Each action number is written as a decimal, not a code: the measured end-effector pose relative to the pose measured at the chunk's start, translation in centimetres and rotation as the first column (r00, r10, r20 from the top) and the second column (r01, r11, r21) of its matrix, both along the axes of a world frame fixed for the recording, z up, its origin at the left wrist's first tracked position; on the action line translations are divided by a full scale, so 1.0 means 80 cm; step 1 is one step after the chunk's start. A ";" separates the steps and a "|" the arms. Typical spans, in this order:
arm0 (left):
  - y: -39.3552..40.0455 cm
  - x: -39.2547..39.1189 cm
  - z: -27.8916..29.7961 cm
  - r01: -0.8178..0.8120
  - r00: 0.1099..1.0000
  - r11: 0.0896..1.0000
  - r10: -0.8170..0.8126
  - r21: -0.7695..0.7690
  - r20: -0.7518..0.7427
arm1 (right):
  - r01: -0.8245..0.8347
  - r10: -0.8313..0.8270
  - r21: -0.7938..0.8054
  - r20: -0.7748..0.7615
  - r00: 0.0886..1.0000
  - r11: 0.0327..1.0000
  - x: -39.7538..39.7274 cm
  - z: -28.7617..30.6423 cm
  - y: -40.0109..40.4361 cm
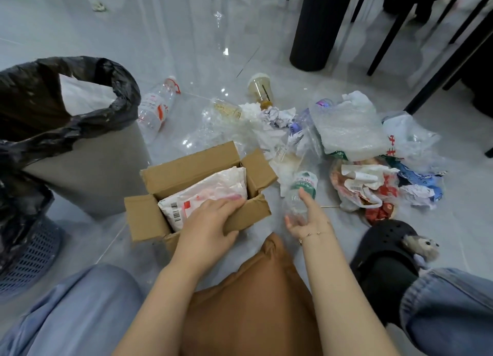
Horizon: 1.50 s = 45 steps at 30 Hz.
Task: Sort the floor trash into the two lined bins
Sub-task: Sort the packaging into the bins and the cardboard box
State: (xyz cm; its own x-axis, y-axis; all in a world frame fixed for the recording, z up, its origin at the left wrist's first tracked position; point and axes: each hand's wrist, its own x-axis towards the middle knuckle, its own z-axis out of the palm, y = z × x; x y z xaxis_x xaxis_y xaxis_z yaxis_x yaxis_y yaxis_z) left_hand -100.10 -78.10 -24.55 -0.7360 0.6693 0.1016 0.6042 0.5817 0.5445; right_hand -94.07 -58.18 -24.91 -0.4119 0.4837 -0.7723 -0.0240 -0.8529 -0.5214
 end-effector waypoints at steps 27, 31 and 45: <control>0.013 0.011 0.008 -0.118 0.986 0.956 0.080 0.269 0.149 | 0.368 -0.267 0.429 -0.279 0.922 0.825 0.089 0.060 -0.047; 0.026 0.031 0.050 -0.334 0.787 0.804 -0.049 0.491 0.616 | 0.194 -0.027 0.591 -0.279 0.960 0.783 0.089 0.057 -0.057; 0.036 0.007 0.040 -0.718 0.384 0.566 -0.164 0.405 0.909 | -0.268 0.437 0.922 0.126 0.890 0.279 0.070 0.054 -0.081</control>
State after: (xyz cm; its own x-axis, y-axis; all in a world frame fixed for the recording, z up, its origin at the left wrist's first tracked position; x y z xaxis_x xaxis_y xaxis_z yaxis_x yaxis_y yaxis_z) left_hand -99.57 -75.26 -21.37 -0.8221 0.4171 -0.3876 -0.5020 -0.2097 0.8391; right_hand -88.47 -64.65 -20.57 -0.7804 0.6153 0.1113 0.0155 0.1970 -0.9803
